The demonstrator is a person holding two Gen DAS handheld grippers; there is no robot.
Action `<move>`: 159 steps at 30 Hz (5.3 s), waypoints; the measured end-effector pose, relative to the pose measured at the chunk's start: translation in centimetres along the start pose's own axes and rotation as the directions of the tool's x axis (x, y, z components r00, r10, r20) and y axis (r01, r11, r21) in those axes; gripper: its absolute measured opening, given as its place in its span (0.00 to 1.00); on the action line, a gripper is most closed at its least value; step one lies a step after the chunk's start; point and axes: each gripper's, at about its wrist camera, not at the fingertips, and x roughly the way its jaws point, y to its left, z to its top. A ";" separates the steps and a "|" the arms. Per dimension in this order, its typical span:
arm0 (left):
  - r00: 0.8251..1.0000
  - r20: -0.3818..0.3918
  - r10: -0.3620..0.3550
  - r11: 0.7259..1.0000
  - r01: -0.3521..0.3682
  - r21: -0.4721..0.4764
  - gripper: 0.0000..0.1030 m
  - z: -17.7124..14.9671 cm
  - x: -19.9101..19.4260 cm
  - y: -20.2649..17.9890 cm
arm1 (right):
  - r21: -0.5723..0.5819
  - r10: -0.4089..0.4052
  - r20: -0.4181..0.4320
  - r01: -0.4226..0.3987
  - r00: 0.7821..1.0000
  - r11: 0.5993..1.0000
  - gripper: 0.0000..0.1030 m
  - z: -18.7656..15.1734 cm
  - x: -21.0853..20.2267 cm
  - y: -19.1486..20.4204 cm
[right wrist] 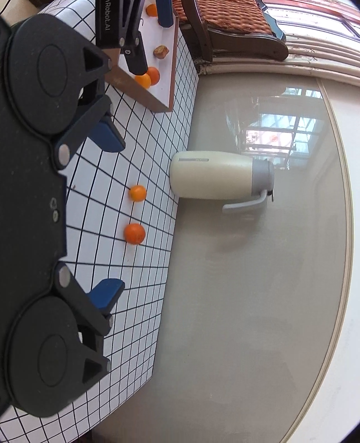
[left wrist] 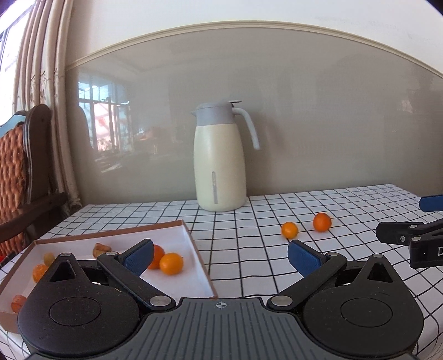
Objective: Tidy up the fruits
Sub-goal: 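Move both open tools back toward the two oranges left on the table, then grasp the mandarin with the right tool while the left tool approaches a kumquat, then grasp the small orange kumquat with the left tool while the right tool holds the mandarin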
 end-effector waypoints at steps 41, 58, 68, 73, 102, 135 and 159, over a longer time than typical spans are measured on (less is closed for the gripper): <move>0.972 -0.194 -0.132 0.991 0.133 -0.007 0.64 0.7 17.4 -9.2 | 0.071 0.029 -0.176 -0.016 0.984 0.997 0.36 1.1 15.2 -4.6; 0.966 -0.236 -0.105 0.994 0.104 -0.018 0.58 1.5 20.6 -8.7 | 0.102 0.096 -0.239 -0.073 0.966 0.992 0.33 1.1 19.1 -4.4; 0.959 -0.246 -0.137 0.990 0.130 -0.044 0.58 1.5 21.8 -8.4 | 0.102 0.091 -0.232 -0.069 0.968 0.992 0.36 1.4 20.1 -4.7; 0.958 -0.248 -0.146 0.989 0.137 -0.056 0.58 1.7 22.3 -8.6 | 0.112 0.090 -0.218 -0.066 0.972 0.991 0.37 1.3 20.0 -5.0; 0.939 -0.302 -0.162 0.986 0.138 -0.098 0.31 1.4 24.5 -6.5 | 0.124 0.103 -0.241 -0.075 0.965 0.989 0.34 1.0 21.7 -3.9; 0.974 -0.159 -0.162 0.987 0.160 -0.028 0.16 3.0 15.0 -6.5 | 0.024 0.056 -0.188 -0.052 0.981 0.998 0.28 1.9 14.7 -2.9; 0.982 -0.184 -0.031 0.993 0.052 0.107 0.77 -1.7 10.7 -7.3 | 0.037 0.080 -0.175 -0.074 0.981 0.997 0.28 1.4 12.3 -3.5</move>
